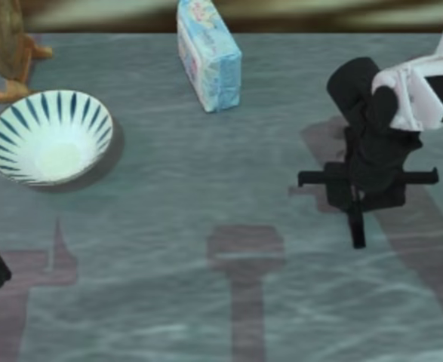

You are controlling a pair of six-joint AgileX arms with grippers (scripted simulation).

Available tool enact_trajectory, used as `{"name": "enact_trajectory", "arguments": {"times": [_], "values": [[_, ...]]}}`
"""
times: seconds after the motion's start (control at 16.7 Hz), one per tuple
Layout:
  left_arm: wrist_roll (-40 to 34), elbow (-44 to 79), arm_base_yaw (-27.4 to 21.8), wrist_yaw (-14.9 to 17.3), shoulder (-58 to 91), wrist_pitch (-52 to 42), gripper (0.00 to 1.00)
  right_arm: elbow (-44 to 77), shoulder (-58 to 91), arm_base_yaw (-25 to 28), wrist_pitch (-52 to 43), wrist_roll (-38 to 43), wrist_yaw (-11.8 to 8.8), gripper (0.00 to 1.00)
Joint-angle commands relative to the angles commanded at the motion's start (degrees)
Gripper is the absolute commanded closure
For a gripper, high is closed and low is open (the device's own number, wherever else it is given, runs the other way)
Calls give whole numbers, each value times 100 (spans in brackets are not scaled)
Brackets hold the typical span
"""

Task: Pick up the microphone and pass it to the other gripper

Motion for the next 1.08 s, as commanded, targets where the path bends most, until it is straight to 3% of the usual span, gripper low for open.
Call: {"name": "enact_trajectory", "arguments": {"times": [0.18,0.42,1.08], "values": [[0,0,0,0,0,0,0,-75,-58,15,355,-105,-115,100],[0,0,0,0,0,0,0,-383,-295,19,1605,-430,-492,100],[0,0,0,0,0,0,0,-2019,-1509,-18,7267,-1797,-2039,100]]}}
